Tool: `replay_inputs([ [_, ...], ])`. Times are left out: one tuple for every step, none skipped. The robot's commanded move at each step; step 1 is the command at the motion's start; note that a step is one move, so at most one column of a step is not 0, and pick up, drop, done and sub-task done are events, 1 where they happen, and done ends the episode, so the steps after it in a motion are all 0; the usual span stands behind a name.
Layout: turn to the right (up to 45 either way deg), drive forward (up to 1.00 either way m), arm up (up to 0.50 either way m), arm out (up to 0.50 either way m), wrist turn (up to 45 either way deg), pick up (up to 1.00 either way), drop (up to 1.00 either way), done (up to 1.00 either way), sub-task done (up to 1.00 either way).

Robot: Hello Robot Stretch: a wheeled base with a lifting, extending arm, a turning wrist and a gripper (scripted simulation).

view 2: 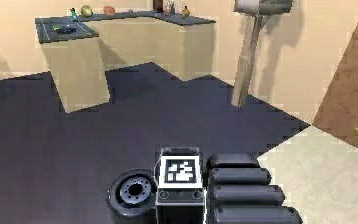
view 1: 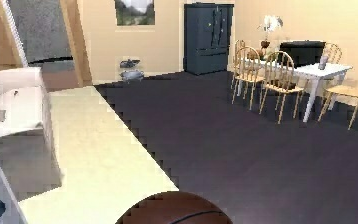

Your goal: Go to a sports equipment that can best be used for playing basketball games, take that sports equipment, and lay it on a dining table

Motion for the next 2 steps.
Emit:
replay_inputs([
  [0.0, 0.65, 0.0, 0.0, 0.0, 0.0, 0.0, 0.0, 0.0],
  [-30.0, 0.0, 0.0, 0.0, 0.0, 0.0, 0.0, 0.0, 0.0],
])
